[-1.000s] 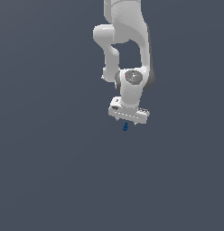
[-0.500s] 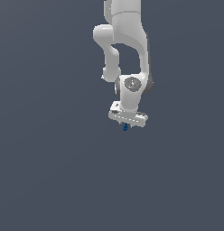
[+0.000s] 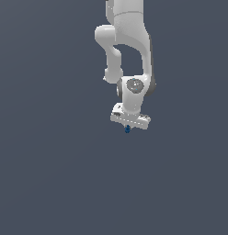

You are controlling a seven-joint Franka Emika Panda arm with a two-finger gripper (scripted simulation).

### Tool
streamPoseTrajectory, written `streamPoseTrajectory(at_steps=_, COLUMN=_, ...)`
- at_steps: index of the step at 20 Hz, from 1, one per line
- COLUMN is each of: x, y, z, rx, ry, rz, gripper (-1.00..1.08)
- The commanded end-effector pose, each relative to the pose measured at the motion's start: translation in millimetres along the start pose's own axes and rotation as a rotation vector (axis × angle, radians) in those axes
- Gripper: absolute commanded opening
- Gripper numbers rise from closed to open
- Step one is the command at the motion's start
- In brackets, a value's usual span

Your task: Pick up the object and move it to a goal position.

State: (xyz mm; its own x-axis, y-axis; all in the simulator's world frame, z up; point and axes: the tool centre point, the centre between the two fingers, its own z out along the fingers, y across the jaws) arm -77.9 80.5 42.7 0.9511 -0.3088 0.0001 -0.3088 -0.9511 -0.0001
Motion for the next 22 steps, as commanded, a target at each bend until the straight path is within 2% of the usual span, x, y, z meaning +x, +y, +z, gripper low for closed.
streamPoseTrajectory(at_steps=1, x=0.0, y=0.2, z=-0.1, rx=0.000, ry=0.000, rz=0.000, gripper=-1.00)
streamPoseTrajectory(at_steps=12, x=-3.5, y=6.4, z=-33.6, rx=0.000, ry=0.000, rz=0.000, gripper=-1.00)
streamPoseTrajectory(at_steps=22, x=-11.6, y=21.4, z=-115.3, rx=0.000, ry=0.000, rz=0.001, gripper=-1.00)
